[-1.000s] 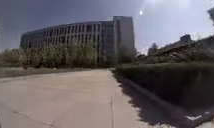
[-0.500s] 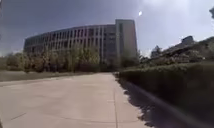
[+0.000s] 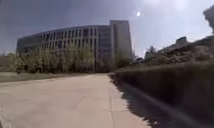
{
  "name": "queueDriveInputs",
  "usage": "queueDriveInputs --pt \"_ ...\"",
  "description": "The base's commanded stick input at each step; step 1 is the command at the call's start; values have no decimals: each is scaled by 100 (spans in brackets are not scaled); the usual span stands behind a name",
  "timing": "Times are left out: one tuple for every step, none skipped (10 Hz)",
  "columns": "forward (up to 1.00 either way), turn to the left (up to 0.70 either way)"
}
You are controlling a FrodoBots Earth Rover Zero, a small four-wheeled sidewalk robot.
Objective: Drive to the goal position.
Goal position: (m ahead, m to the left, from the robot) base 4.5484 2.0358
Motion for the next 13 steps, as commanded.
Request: queueDriveInputs --pt "100 8" --pt "100 8" --pt "100 8" --pt "100 8" --pt "100 8" --pt "100 8" --pt "100 8" --pt "100 8" --pt "100 8" --pt "100 -6" --pt "100 -32" --pt "100 -32" --pt "100 -32"
